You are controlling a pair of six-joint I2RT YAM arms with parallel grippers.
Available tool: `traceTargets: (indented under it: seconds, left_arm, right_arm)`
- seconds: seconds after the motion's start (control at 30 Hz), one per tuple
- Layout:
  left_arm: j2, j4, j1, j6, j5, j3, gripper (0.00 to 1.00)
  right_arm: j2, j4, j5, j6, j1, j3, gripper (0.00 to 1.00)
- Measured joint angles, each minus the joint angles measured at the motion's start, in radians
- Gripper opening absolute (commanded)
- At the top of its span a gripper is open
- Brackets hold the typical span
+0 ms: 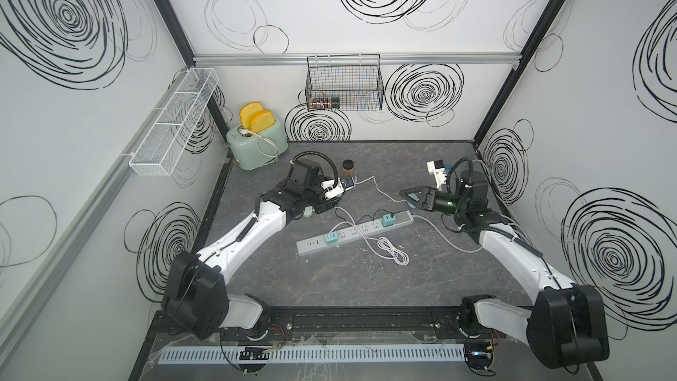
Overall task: Charge the bluetooth headset
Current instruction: Pick up the plug from the center of the board.
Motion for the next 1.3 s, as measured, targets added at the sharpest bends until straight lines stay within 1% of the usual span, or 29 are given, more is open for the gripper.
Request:
traceTargets:
  seconds: [0.17,0.3,0.37,0.47,0.7,0.77,0.87,0.93,1.1,1.17,1.3]
  left_arm:
    - [-0.019,0.149,-0.063,-0.18,-0.043,-0.079,0.23]
    - [-0.022,0.228,-0.122,-0.256,-0.076,-0.138,0.22]
    - [-0.023,0.265,-0.154,-0.276,-0.096,-0.151,0.22]
    - [-0.023,0.311,-0.186,-0.288,-0.117,-0.153,0.21]
    - [-0.022,0.386,-0.221,-0.291,-0.15,-0.153,0.2]
    - [-0.02,0.394,-0.227,-0.291,-0.151,-0.153,0.2]
    - [-0.01,0.41,-0.232,-0.291,-0.153,-0.153,0.2]
    - [-0.001,0.416,-0.233,-0.291,-0.153,-0.153,0.2]
    - [0.023,0.439,-0.236,-0.291,-0.153,-0.152,0.19]
    - [0.031,0.446,-0.238,-0.291,-0.153,-0.153,0.19]
    - [0.043,0.462,-0.247,-0.286,-0.152,-0.152,0.19]
  right_arm:
    - [0.007,0.03,0.06,0.066,0.094,0.01,0.58]
    - [0.03,0.039,0.119,0.103,0.151,0.016,0.59]
    - [0.039,0.04,0.154,0.116,0.176,0.023,0.57]
    - [0.056,0.038,0.191,0.124,0.201,0.051,0.53]
    - [0.098,0.024,0.259,0.114,0.241,0.109,0.56]
    - [0.119,0.023,0.264,0.11,0.25,0.115,0.54]
    - [0.138,0.012,0.266,0.103,0.259,0.115,0.49]
    - [0.142,0.004,0.267,0.101,0.261,0.115,0.48]
    - [0.148,-0.004,0.267,0.095,0.266,0.126,0.53]
    - [0.156,-0.003,0.267,0.093,0.267,0.136,0.53]
    - [0.178,-0.003,0.269,0.093,0.273,0.146,0.48]
